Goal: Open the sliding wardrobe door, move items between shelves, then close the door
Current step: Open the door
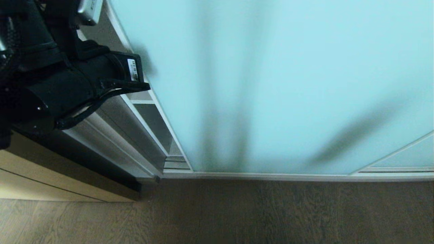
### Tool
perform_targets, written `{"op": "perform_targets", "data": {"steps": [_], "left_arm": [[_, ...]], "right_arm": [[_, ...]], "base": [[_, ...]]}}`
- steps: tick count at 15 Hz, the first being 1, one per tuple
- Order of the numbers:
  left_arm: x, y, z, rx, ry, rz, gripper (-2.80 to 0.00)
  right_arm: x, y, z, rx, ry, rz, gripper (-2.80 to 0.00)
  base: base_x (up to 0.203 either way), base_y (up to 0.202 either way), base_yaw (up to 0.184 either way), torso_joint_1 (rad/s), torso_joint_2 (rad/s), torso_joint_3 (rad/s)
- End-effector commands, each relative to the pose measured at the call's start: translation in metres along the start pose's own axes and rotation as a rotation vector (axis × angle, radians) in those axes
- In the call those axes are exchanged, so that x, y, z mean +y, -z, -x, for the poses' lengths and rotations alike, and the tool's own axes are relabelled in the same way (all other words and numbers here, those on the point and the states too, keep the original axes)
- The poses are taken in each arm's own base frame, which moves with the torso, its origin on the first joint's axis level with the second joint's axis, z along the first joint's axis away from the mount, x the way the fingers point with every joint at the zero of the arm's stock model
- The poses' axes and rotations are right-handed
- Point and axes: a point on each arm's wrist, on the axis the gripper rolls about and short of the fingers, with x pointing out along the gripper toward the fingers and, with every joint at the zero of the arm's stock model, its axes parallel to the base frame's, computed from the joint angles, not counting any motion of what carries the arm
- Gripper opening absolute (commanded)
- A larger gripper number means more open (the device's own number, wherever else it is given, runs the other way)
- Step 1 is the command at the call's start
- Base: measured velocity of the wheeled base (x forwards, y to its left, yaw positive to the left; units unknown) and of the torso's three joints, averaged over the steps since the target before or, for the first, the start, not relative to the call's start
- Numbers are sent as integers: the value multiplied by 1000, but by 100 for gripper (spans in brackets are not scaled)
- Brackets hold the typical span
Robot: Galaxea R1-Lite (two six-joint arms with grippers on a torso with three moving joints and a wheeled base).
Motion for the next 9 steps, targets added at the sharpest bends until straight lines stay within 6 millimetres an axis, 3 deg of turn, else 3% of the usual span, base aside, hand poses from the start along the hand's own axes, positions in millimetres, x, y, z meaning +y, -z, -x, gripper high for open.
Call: {"op": "perform_targets", "data": {"steps": [1,7,9], "left_arm": [[-34,7,-3,25,97,-14,-280],[-127,6,-9,11,299,-15,-280],[-142,-4,-12,-47,293,34,-280]], "right_arm": [[0,0,0,1,0,0,-280],[0,0,0,1,0,0,-280],[0,0,0,-1,0,0,-280]], "base": [[0,0,0,0,0,0],[0,0,0,0,0,0],[0,0,0,0,0,0]]}}
